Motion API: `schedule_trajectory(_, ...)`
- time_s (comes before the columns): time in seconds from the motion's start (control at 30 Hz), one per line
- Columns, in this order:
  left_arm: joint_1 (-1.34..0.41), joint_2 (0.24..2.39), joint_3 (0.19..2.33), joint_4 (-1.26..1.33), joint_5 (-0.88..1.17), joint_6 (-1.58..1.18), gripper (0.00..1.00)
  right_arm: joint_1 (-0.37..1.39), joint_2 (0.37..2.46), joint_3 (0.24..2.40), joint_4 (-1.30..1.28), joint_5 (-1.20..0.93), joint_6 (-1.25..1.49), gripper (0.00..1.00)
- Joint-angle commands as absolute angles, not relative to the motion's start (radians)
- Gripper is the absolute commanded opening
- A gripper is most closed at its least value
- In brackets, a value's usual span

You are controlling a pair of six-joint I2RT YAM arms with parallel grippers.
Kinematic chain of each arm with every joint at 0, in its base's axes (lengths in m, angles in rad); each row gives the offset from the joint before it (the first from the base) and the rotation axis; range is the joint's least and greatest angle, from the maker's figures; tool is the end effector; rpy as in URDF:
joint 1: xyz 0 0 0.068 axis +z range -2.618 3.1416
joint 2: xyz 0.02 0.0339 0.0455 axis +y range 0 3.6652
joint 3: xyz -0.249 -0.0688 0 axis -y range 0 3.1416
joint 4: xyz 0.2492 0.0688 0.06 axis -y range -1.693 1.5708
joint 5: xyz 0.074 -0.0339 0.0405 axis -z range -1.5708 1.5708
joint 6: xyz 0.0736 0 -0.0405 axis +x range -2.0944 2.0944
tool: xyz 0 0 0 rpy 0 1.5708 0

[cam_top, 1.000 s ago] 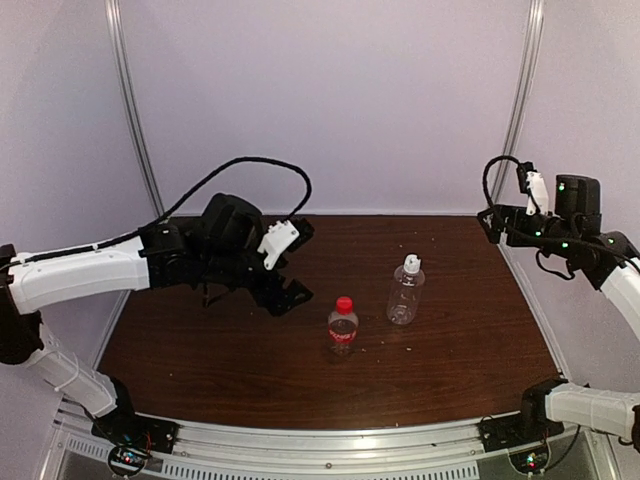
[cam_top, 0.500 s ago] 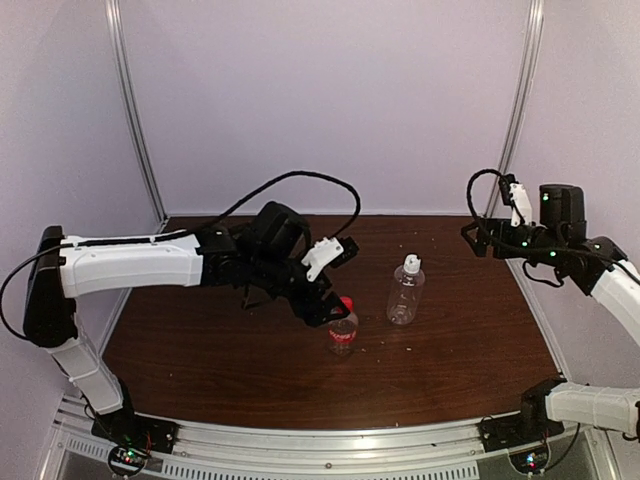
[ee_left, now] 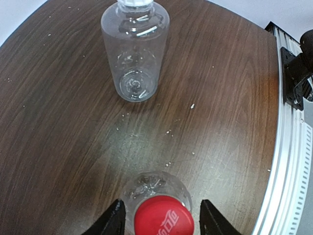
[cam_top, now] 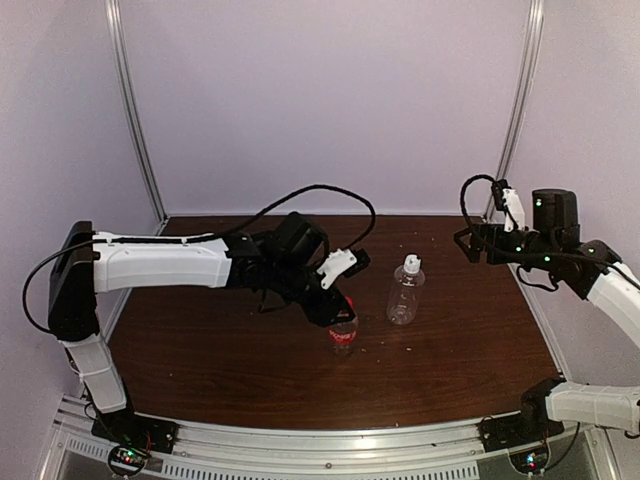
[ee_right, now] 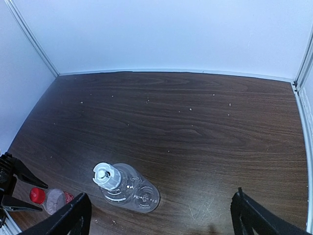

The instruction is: Unscrew the bottle caps

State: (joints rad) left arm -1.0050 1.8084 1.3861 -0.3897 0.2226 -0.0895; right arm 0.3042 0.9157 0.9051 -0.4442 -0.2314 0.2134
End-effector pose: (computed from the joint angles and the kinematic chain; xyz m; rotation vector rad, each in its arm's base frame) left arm 0.2172 -0.3724 0.2023 1.2046 2.1931 -0.7572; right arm 0.2325 0.0907 0.3043 -0.2419 2.0439 0.5585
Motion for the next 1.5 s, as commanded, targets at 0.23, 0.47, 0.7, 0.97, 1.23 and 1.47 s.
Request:
schedule_trajectory(0.23,-1.004,1.792,1.406,-0.338,0.206,-0.097,0.24,0.360,0.909,0.911,-0.446,-0.231,0.193,1.00)
schedule_trajectory(0.47,-0.990,1.675,1.381,-0.345,0.227,-0.100,0.18,0.426,0.852,0.897,-0.387,-0.341,0.166,1.00)
schedule_trajectory(0.7,-0.892,1.516,1.326,-0.277,0.401,-0.200,0.17,0.540,0.880,0.914,-0.325,-0.412,0.147,1.00)
schedule_trajectory(0.97,-0.842,1.438,1.317,-0.201,0.585,-0.287,0.18,0.766,1.094,1.069,-0.315,-0.441,0.047,1.00)
schedule_trajectory(1.23,-0.843,1.409,1.296,-0.145,0.649,-0.340,0.18,0.851,1.283,1.186,-0.293,-0.482,-0.021,1.00)
schedule_trajectory(1.47,-0.843,1.390,1.278,-0.103,0.671,-0.369,0.17,0.878,1.360,1.223,-0.286,-0.537,-0.038,1.00)
